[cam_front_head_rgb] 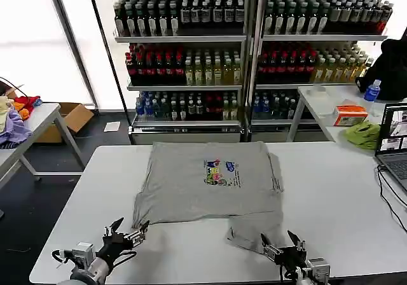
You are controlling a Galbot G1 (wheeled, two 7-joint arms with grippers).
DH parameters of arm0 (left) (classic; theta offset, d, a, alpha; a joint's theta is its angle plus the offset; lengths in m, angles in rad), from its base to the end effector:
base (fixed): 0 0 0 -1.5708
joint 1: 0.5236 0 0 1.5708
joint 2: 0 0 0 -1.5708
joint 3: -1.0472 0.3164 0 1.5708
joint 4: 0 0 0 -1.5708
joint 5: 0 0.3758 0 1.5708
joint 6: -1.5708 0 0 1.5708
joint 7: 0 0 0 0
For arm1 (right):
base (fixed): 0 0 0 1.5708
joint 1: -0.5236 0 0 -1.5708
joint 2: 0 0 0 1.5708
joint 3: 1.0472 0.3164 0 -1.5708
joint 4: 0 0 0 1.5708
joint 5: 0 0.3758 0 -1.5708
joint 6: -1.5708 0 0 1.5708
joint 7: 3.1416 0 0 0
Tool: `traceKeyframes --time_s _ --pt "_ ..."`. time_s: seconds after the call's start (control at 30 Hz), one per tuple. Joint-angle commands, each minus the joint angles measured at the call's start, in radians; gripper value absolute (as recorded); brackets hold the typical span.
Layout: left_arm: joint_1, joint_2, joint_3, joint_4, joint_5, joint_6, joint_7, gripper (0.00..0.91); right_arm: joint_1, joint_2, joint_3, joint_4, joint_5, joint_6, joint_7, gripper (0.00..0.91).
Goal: Fold and organize the clothes.
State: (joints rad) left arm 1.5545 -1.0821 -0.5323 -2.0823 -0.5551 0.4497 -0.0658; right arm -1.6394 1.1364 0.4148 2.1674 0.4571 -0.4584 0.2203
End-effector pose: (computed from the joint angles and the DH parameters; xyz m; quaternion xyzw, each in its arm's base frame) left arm 0.2303 0.0647 -0.2602 -0.0899 -0.9638 0.0263 0.2497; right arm 0.1952 -0.0137 -0.2635 0.0661 -0.9602 -0.0086 0.2714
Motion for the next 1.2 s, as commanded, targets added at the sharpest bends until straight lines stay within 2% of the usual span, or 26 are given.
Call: traceKeyframes --time_s 0.03,0.07,0.1,0.13,0.17,0.27,0.3,0.33,0.4,0.43,0.47,0.5,0.57,0.6,0.77,1.2 --pt "-0.083 -0.010 0.049 0.097 -0.016 -0.004 -0.005 0.907 0.008 0.011 -0.028 -0.004 -0.005 -0.026 0.012 0.836" --pt "-0.093 -0.010 0.052 0.104 -0.016 -0.006 -0.004 0.907 0.007 0.010 -0.028 -0.006 -0.005 -0.025 0.009 0.766" --pt "-0.103 -0.011 0.058 0.113 -0.017 -0.007 -0.005 0.907 0.006 0.010 -0.028 -0.010 -0.004 -0.023 0.009 0.292" --pt "-0.107 -0.011 0.061 0.118 -0.017 -0.007 -0.005 0.907 0.006 0.010 -0.028 -0.013 -0.004 -0.025 0.009 0.202" --pt "-0.114 -0.010 0.066 0.124 -0.018 -0.008 -0.004 0.907 0.006 0.010 -0.027 -0.017 -0.004 -0.024 0.009 0.191" --pt "-0.138 -0.012 0.079 0.149 -0.022 -0.013 -0.002 0.907 0.006 0.009 -0.026 -0.025 0.014 -0.020 0.012 0.000" --pt "-0.149 -0.014 0.085 0.162 -0.025 -0.012 -0.002 0.816 0.004 0.008 -0.027 -0.026 0.015 -0.014 0.009 0.000" --pt "-0.152 -0.014 0.088 0.167 -0.026 -0.011 0.000 0.766 0.004 0.008 -0.027 -0.027 0.014 -0.012 0.008 0.000" --pt "-0.163 -0.015 0.097 0.178 -0.024 -0.012 0.002 0.534 0.005 0.007 -0.029 -0.030 0.016 -0.012 0.009 0.000" --pt "-0.165 -0.015 0.100 0.179 -0.023 -0.012 0.002 0.464 0.005 0.008 -0.029 -0.031 0.015 -0.012 0.010 0.000" --pt "-0.166 -0.015 0.104 0.186 -0.021 -0.012 0.003 0.353 0.005 0.007 -0.030 -0.032 0.016 -0.012 0.010 0.000" --pt "-0.166 -0.016 0.107 0.189 -0.019 -0.014 0.003 0.191 0.005 0.007 -0.029 -0.032 0.020 -0.010 0.012 0.000" --pt "-0.161 -0.016 0.107 0.195 -0.019 -0.020 0.009 0.040 0.006 0.008 -0.026 -0.033 0.026 -0.007 0.013 0.000" --pt "-0.157 -0.018 0.106 0.198 -0.019 -0.024 0.011 0.010 0.006 0.008 -0.025 -0.032 0.030 -0.007 0.014 0.000" --pt "-0.136 -0.021 0.101 0.201 -0.016 -0.044 0.029 0.010 -0.001 0.005 -0.019 -0.026 0.054 0.002 0.009 0.000" --pt "-0.063 -0.046 0.055 0.143 -0.016 -0.064 0.030 0.010 -0.050 -0.011 0.020 0.017 0.127 0.083 -0.051 0.000"
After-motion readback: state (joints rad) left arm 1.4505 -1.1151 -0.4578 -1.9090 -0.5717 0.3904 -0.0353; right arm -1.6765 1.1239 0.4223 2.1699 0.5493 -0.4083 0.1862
